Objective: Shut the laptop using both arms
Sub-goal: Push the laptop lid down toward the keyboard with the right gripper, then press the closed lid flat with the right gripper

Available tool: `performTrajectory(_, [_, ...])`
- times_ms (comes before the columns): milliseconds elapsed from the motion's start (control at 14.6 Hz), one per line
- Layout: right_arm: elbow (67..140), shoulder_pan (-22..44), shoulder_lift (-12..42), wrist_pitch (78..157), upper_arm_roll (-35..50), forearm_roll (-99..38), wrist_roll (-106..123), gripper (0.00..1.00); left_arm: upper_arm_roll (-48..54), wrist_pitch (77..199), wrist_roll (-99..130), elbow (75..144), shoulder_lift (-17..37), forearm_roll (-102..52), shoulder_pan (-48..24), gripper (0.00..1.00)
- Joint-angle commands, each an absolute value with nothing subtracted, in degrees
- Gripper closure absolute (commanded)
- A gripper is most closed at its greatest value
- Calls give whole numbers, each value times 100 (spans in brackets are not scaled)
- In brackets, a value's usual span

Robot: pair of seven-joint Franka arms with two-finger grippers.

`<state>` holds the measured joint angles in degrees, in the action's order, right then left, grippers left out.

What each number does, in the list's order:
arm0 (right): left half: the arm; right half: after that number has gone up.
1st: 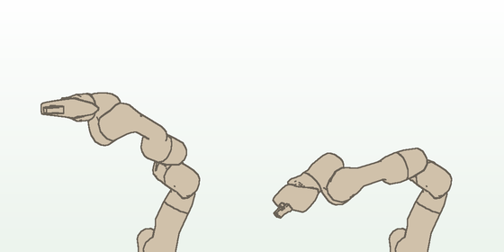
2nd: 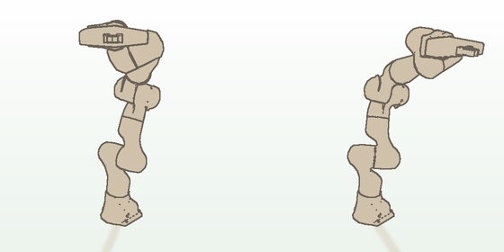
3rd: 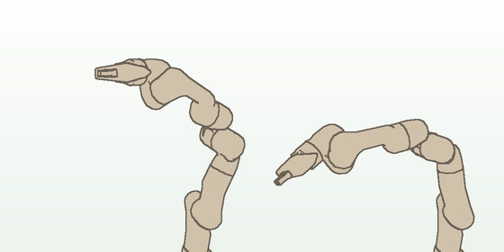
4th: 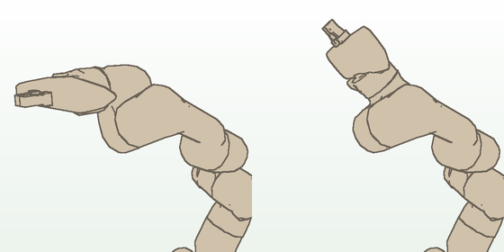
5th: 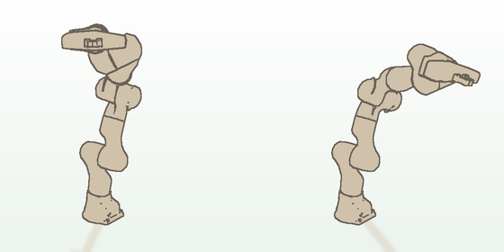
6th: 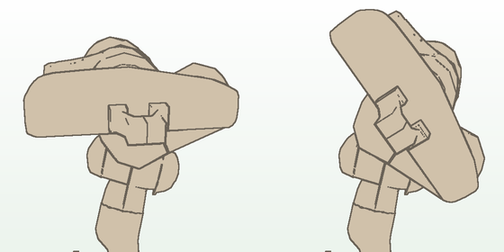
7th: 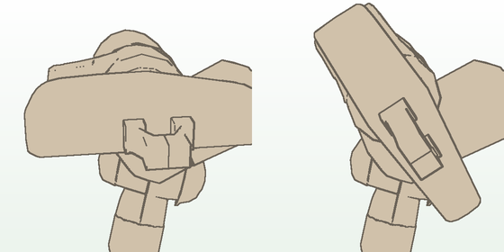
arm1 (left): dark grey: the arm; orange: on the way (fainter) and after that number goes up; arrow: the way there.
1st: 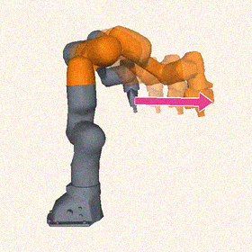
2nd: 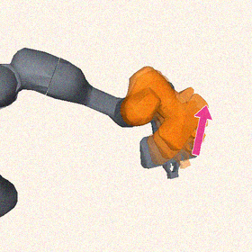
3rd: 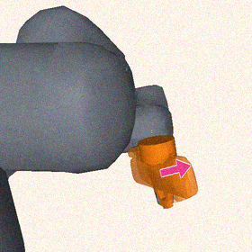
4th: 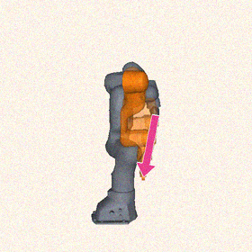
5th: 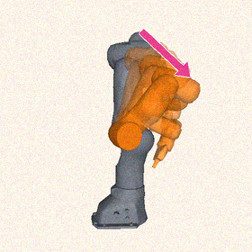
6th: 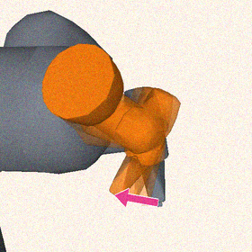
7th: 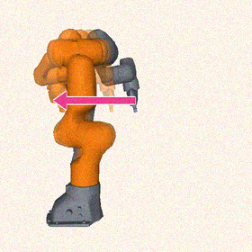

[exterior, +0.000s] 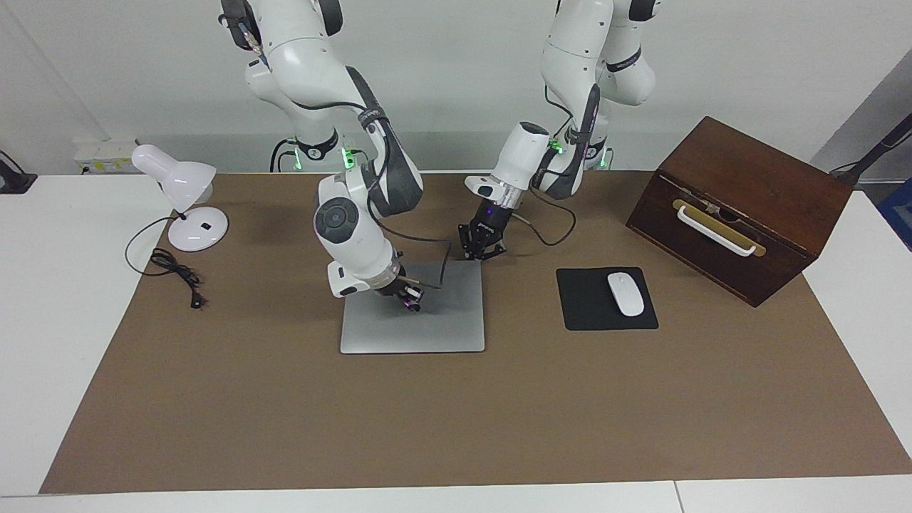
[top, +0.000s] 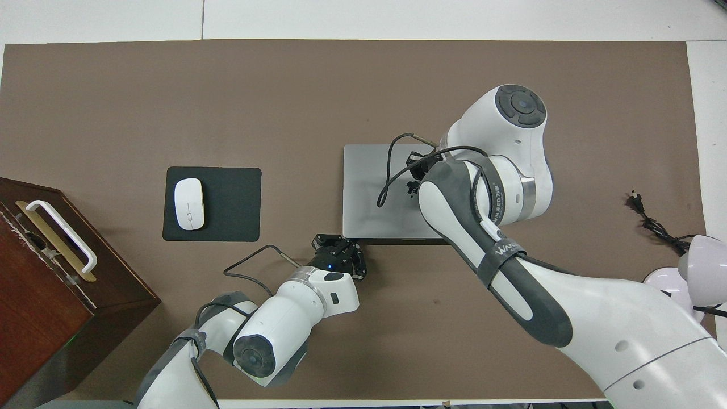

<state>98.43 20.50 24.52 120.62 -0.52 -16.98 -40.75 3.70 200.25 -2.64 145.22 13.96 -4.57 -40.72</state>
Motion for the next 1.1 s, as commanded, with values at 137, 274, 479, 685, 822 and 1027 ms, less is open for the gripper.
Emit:
performTrajectory(137, [9387, 1802, 2259, 11470, -79, -1723, -3929, 100, 316, 20074, -274, 14528, 1670, -510, -3876, 100])
performTrajectory(274, [9387, 1714, 2206, 11461, -79, -1723, -3911, 100, 308, 20066, -115, 14528, 1591, -518, -3885, 100])
performTrajectory(479, [9317, 1600, 2171, 11444, -79, -1723, -3779, 100, 316, 20022, -97, 14555, 1477, -519, -3867, 100])
performTrajectory(685, [9168, 1573, 2162, 11382, -88, -1714, -3771, 100, 308, 19322, -97, 14555, 1039, -519, -3815, 100])
performTrajectory(822, [9079, 1486, 2162, 11347, -88, -1679, -3762, 100, 308, 18505, -105, 14546, 521, -519, -3735, 100])
performTrajectory(1027, [8904, 1477, 2145, 11355, -88, -1617, -3771, 100, 290, 17275, -149, 14528, -209, -519, -3587, 100])
